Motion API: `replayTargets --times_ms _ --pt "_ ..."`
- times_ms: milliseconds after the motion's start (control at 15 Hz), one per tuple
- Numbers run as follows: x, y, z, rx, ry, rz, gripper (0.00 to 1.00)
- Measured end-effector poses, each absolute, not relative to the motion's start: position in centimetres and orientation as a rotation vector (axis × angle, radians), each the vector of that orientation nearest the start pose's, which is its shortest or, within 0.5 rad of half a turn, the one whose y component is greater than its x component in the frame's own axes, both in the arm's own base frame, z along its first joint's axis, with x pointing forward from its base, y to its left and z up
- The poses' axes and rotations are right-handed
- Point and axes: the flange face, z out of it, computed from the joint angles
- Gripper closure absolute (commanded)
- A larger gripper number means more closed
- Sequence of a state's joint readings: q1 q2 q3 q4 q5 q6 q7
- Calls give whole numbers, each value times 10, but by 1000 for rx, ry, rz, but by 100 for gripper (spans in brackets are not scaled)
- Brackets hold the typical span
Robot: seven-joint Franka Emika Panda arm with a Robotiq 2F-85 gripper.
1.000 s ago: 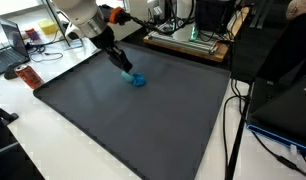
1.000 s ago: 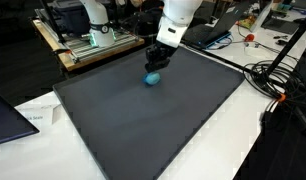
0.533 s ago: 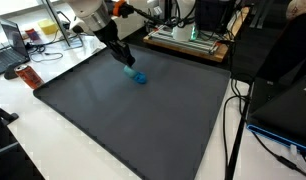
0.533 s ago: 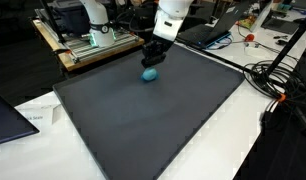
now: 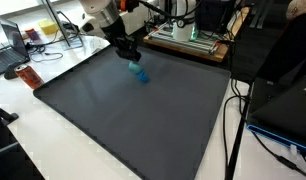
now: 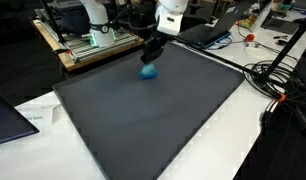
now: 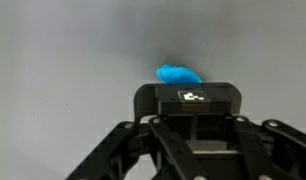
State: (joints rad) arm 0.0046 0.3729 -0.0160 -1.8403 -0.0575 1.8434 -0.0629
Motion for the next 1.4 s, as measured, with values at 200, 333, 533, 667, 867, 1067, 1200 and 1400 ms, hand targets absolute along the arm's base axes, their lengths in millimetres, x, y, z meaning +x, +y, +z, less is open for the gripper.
replayTargets --times_ms 200,333,533,667,867,1067,1200,1400 --pt "591 -1 301 -3119 -217 592 78" --pt "591 4 299 -3107 -278 594 78" --pt "592 10 294 -3080 -379 603 78" --pt "596 13 290 -3066 -430 604 78" --pt "604 15 285 -3050 -483 599 78" --pt "613 19 278 -3024 -553 609 78" --pt "618 21 274 -3002 -597 627 78" --pt "624 20 268 -2969 -637 665 78"
